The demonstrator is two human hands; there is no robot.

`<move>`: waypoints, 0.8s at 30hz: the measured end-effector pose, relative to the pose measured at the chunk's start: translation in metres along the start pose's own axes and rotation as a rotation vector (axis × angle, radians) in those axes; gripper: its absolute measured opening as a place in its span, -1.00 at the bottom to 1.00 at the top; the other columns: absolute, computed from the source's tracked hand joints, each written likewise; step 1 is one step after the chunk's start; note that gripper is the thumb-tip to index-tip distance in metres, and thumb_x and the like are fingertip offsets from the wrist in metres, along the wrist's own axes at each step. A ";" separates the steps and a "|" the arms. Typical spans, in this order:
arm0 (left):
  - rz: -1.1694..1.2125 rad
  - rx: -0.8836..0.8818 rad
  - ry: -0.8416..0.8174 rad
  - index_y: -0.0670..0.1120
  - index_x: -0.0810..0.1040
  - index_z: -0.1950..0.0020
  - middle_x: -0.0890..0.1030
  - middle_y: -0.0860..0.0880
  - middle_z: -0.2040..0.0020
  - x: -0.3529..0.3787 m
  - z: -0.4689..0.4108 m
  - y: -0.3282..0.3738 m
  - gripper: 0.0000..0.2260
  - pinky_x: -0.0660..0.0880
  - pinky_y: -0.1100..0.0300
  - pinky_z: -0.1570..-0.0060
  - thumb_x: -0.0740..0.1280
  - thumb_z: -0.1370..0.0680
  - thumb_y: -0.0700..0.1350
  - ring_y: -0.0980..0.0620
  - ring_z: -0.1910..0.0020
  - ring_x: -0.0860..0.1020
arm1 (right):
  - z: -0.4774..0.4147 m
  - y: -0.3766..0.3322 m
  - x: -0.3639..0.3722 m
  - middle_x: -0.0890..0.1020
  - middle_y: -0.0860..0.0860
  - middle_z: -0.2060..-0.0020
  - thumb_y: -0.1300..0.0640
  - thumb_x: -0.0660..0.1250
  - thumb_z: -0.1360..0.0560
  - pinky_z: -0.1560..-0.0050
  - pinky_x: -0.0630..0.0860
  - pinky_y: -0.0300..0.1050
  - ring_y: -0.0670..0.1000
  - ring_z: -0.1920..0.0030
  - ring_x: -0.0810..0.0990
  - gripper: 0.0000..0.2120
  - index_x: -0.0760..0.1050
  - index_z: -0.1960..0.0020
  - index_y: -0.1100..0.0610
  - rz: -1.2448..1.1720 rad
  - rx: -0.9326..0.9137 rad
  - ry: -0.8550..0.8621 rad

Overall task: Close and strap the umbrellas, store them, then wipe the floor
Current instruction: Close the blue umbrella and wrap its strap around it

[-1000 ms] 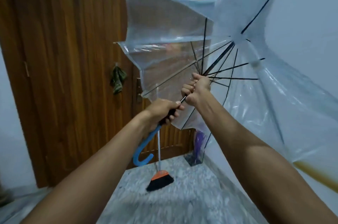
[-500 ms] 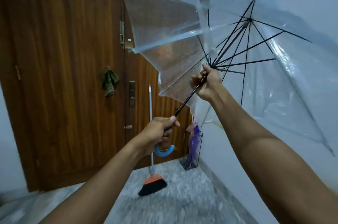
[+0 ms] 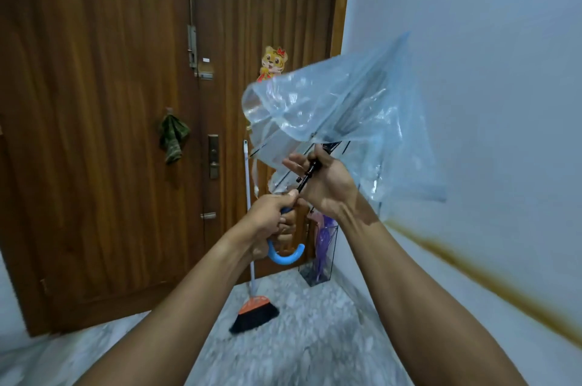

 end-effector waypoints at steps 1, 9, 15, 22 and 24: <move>0.012 -0.008 -0.005 -0.14 0.45 0.12 0.21 0.06 0.57 -0.001 0.000 0.000 -0.71 0.07 0.36 0.61 0.11 -0.70 -0.02 0.17 0.68 0.14 | -0.002 0.003 0.002 0.71 0.05 0.27 -0.04 0.05 -0.70 0.05 0.45 0.07 0.10 -0.06 0.63 -0.63 0.32 0.23 0.07 0.010 -0.012 0.008; 0.123 -0.083 -0.052 -0.14 0.49 0.14 0.20 0.06 0.55 -0.023 -0.004 0.005 -0.68 0.05 0.31 0.64 0.13 -0.70 -0.01 0.18 0.68 0.15 | -0.022 0.030 0.011 0.42 0.10 0.14 -0.09 0.22 -0.58 0.53 0.42 -0.19 0.07 0.29 0.40 -0.68 0.33 -0.23 0.08 0.269 -0.020 -0.090; -0.013 -0.024 0.037 -0.13 0.52 0.13 0.24 0.05 0.53 -0.052 -0.013 0.007 -0.69 0.09 0.28 0.58 0.14 -0.69 -0.02 0.16 0.63 0.18 | -0.036 0.038 0.014 0.51 0.04 0.17 -0.02 0.03 -0.69 0.55 0.38 -0.23 -0.02 0.43 0.51 -0.77 0.36 -0.15 0.10 0.367 -0.028 -0.074; -0.394 0.052 0.076 -0.19 0.65 0.09 0.56 -0.09 0.38 -0.081 -0.025 0.025 -0.64 0.43 0.23 0.39 0.21 -0.67 0.03 0.08 0.46 0.50 | -0.059 0.031 0.003 0.52 0.02 0.30 0.08 0.09 -0.68 0.15 0.54 0.00 0.02 0.23 0.57 -0.76 0.41 0.09 0.13 0.509 0.012 0.103; -0.605 0.249 0.298 -0.20 0.66 0.23 0.61 -0.16 0.38 -0.105 -0.023 0.053 -0.66 0.48 0.16 0.38 0.32 -0.61 -0.01 0.10 0.45 0.52 | -0.065 0.038 -0.006 0.50 0.01 0.34 0.13 0.11 -0.69 0.06 0.54 0.03 0.04 0.24 0.55 -0.72 0.41 0.18 0.10 0.522 0.027 0.099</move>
Point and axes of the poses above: each hand's wrist, its own z-axis away from the middle knuckle, its own x-axis out of the palm, y = z × x, the point moved 8 cm from there along -z, towards the middle knuckle
